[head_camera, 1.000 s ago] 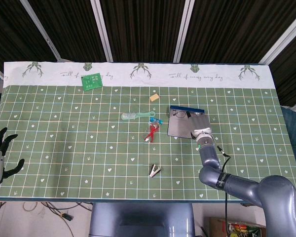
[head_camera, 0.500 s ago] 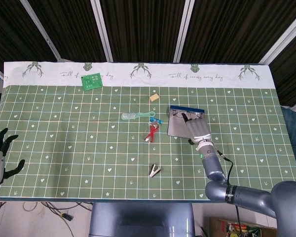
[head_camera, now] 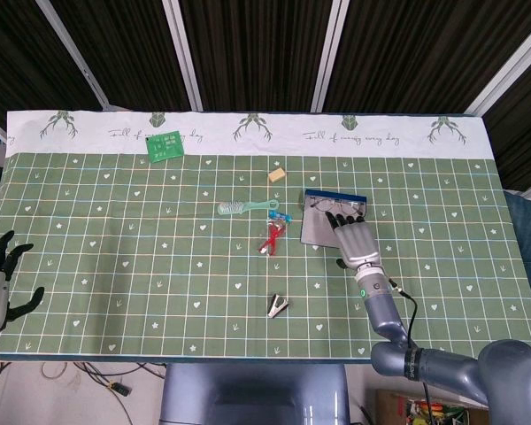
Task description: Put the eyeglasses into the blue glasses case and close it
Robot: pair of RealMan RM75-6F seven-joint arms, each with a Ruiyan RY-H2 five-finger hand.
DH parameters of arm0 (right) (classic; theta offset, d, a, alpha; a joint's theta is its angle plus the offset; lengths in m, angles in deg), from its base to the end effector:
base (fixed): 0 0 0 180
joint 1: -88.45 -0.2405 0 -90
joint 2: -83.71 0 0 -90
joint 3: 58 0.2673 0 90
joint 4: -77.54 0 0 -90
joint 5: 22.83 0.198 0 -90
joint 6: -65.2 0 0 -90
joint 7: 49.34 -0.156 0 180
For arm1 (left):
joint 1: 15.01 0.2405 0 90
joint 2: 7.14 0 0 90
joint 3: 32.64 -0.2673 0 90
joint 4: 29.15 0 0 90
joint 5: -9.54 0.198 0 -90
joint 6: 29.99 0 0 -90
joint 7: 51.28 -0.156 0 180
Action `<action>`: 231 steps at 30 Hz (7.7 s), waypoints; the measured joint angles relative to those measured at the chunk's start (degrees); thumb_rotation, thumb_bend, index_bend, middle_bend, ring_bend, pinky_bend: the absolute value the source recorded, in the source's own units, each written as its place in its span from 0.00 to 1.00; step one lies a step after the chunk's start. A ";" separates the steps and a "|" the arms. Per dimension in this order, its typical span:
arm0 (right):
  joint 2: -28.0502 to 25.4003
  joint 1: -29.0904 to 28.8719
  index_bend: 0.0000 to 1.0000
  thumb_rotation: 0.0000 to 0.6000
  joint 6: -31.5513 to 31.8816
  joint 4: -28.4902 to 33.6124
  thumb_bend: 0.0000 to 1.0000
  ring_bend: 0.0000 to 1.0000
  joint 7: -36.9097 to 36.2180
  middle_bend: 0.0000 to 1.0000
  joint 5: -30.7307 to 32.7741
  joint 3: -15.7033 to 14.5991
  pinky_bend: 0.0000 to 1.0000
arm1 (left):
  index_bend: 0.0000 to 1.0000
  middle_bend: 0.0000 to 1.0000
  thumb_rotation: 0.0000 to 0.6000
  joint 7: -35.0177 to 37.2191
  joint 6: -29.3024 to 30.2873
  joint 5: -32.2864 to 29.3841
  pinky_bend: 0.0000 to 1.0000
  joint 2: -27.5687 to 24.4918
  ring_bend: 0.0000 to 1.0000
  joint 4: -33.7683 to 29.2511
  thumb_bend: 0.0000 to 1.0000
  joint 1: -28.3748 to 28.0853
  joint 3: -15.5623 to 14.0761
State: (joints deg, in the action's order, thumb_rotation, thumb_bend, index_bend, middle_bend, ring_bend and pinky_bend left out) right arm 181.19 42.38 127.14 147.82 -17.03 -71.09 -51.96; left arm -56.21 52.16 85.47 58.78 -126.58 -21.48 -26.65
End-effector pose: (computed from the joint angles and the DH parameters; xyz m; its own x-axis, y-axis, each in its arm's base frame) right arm -0.1964 -0.3852 -0.0281 0.6123 -0.2000 0.7649 -0.7904 -0.1747 0.5871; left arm -0.3144 0.2090 0.1656 0.3387 0.0111 0.9408 0.9335 0.1209 -0.3375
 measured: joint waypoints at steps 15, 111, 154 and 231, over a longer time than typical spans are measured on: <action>2.83 0.97 0.14 1.00 -2.78 -4.76 0.36 0.26 -0.37 0.22 -1.88 2.74 0.27 | 0.19 0.00 1.00 -0.24 0.19 -0.09 0.00 0.07 0.00 0.04 0.29 0.03 0.08; 8.82 -3.49 0.55 1.00 -13.20 -24.59 0.56 0.34 -5.53 0.32 -4.85 11.86 0.27 | 0.20 0.00 1.00 -0.29 -0.24 -0.89 0.00 -0.32 0.00 -0.32 0.29 0.05 0.15; 5.92 -1.74 0.56 1.00 -12.19 -16.94 0.46 0.33 -1.89 0.30 -2.79 11.21 0.27 | 0.24 0.00 1.00 -1.39 -1.20 -2.22 0.00 -0.75 0.00 -1.16 0.29 -0.13 0.02; -5.66 -4.05 0.73 1.00 -8.01 4.98 0.56 0.26 7.41 0.25 7.03 9.99 0.25 | 0.25 0.00 1.00 -2.31 -1.44 -2.96 0.00 -1.00 0.00 -1.75 0.29 -0.18 -0.11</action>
State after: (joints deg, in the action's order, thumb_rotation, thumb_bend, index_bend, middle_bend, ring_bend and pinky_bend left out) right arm 175.52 38.33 119.13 152.80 -9.62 -64.05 -41.97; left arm -58.51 50.72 82.51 57.77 -128.33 -21.65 -26.76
